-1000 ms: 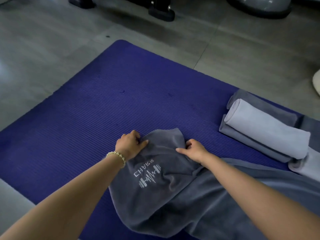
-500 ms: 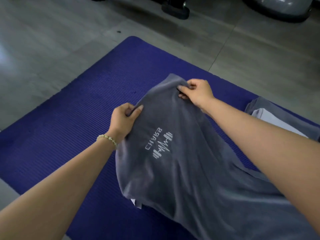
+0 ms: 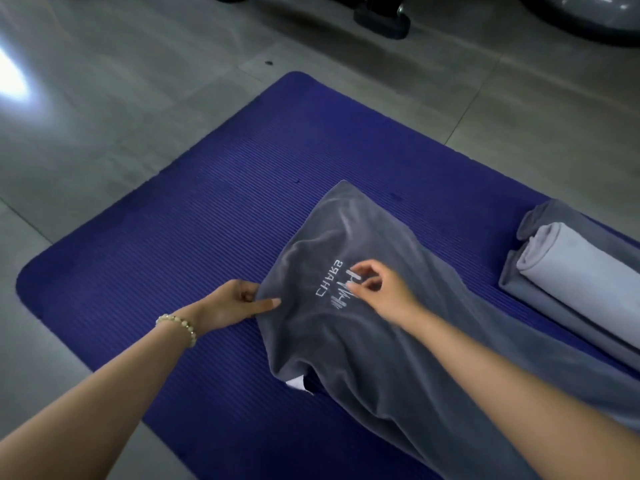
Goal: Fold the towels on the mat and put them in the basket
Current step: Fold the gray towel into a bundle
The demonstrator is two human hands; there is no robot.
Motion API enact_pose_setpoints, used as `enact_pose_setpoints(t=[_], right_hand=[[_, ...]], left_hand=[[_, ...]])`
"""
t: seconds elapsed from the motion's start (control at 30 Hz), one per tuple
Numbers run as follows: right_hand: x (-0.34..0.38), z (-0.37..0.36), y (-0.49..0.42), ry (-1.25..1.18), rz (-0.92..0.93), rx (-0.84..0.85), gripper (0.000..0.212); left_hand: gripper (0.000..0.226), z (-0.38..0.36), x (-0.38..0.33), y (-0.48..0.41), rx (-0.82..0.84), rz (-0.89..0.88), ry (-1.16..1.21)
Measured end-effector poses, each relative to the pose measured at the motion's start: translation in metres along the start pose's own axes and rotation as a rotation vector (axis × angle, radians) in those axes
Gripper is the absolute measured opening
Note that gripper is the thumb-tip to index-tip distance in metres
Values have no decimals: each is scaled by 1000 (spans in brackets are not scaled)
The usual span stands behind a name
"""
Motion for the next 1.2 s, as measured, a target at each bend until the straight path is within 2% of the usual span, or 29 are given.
enact_pose_setpoints(t=[0.13,0.2,0.27,0.37,0.47,0.53,0.73,0.9,1.07,1.13,1.2], right_hand=[[-6,7,1,53,17,-55,20],[2,22,-6,107,58,-122,23],[9,37,-15,164,70,-162,31],[1,53,-31,233,-20,-167,48],[-17,63,-41,310,-171,-138,63],[-26,69,-43,335,-245,-139,64],[-40,92,-43,305,-283,-291,42],[-56,101,-47,321,-410,-283,29],[-37,113,-59,-9,-248,-440,16],[-38,113,-56,-58,-226,-420,22],[-41,110,-48,13,-250,-327,35]], left_hand=[[33,42,-3,17,-338,-75,405],[30,56,0,23,-384,-33,324],[28,66,15,25,-436,78,128],[27,72,34,25,-525,170,-108],[24,66,39,21,-528,168,-109],[25,60,38,18,-513,159,-75],[27,41,34,9,-502,110,31],[23,33,34,8,-455,80,207],[23,38,40,14,-486,80,285],[25,40,44,17,-502,99,288],[29,42,50,19,-497,137,257]])
Point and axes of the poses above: each hand's wrist, its own y-axis away from the middle knuckle, its own z-axis out of the back of the hand, x = y × z, the point moved 8 cm from there along -y, towards the middle knuckle, and after that the axes turned 5 degrees about z, right-handed, at the moved point
